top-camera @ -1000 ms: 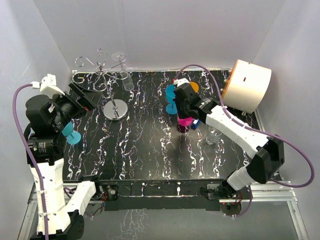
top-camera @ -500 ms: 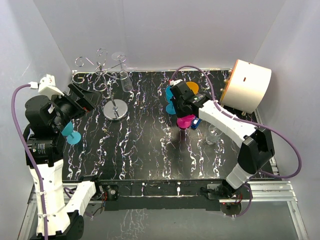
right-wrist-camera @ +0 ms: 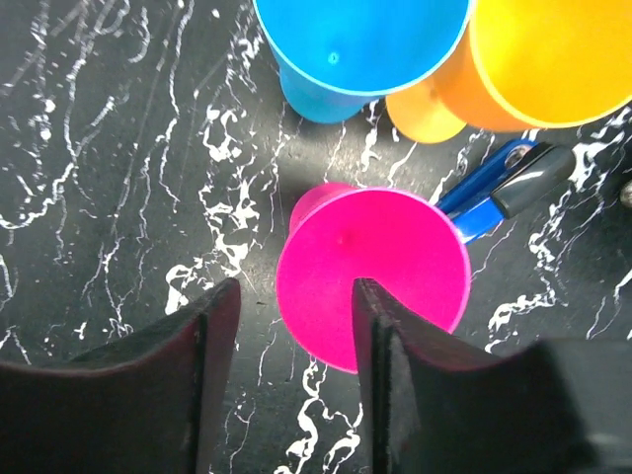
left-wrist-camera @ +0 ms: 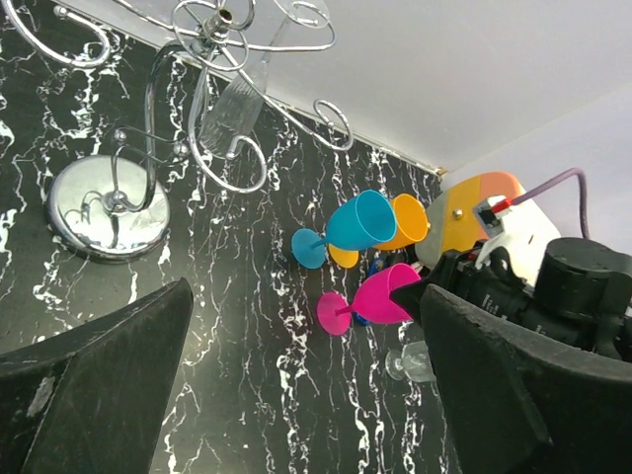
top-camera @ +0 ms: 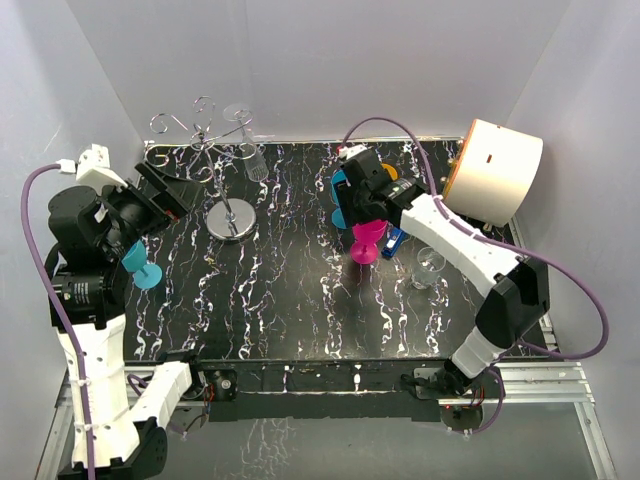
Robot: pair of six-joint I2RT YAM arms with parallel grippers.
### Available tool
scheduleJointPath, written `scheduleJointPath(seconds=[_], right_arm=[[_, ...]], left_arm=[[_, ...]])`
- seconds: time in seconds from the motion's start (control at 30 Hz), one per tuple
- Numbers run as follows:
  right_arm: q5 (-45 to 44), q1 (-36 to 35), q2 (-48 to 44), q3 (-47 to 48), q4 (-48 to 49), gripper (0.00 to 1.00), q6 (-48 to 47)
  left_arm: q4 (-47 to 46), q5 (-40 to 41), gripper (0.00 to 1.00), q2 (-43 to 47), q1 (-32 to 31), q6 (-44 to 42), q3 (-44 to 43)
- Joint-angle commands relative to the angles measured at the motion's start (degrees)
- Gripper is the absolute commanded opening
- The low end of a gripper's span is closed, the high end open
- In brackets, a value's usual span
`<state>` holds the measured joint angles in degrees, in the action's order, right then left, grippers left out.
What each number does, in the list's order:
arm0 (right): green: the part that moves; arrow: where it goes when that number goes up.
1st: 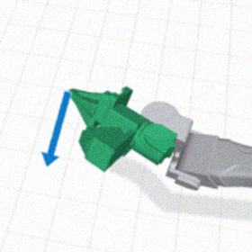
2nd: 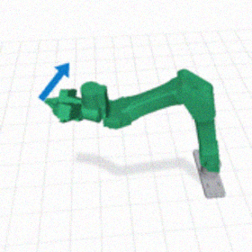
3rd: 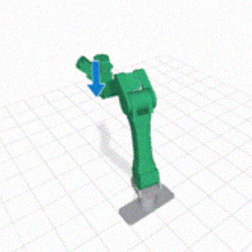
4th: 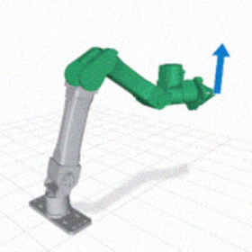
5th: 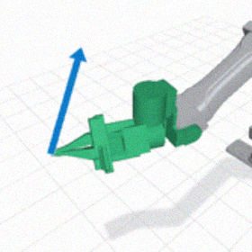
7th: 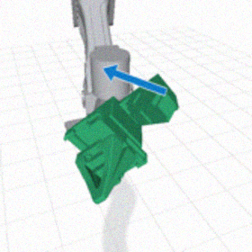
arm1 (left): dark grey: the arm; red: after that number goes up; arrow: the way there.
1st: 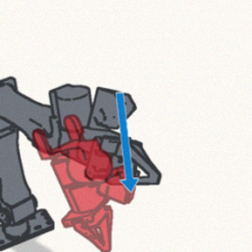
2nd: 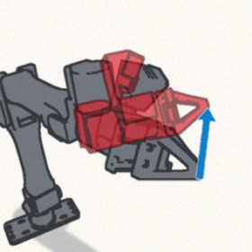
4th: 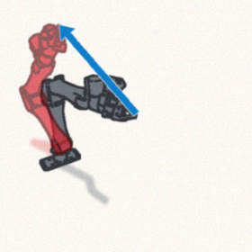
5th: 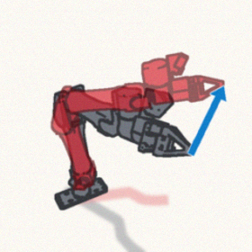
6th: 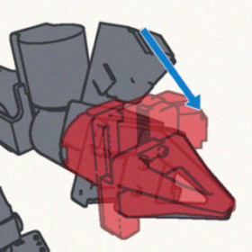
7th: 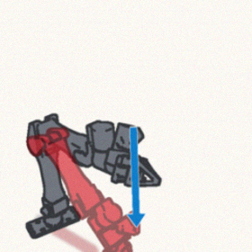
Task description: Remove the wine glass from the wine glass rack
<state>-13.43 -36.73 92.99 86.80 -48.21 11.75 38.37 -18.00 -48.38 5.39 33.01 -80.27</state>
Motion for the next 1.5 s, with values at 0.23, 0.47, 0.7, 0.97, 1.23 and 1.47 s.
scheduleJointPath(seconds=[0.23, 0.47, 0.7, 0.97, 1.23, 1.47], right_arm=[[4.01, 0.12, -26.10, -12.48, 14.27, 0.81, -1.93], [4.53, 0.10, -37.03, -24.10, 20.60, 0.90, 0.92], [4.48, 0.09, -41.19, -27.98, 22.95, 0.97, 1.69], [3.37, 0.08, -42.66, -28.90, 22.71, 0.98, 0.90], [3.89, 0.09, -43.25, -28.87, 21.74, 0.98, 1.67], [4.54, 0.13, -43.09, -29.31, 21.22, 0.98, 2.52]], left_arm=[[-9.47, -11.13, 0.99, -6.33, -0.26, 7.22, -3.86], [-14.52, -17.44, 0.99, -15.66, -1.42, 10.49, -9.14], [-13.70, -17.24, 0.99, -26.74, -6.20, 9.73, -20.96], [-3.10, -10.56, 0.98, -41.93, -10.75, 2.52, -42.54], [6.46, 2.69, 0.86, -52.67, -11.03, -5.26, -58.51], [10.27, 7.67, 0.68, -56.92, -11.01, -7.65, -59.94]])
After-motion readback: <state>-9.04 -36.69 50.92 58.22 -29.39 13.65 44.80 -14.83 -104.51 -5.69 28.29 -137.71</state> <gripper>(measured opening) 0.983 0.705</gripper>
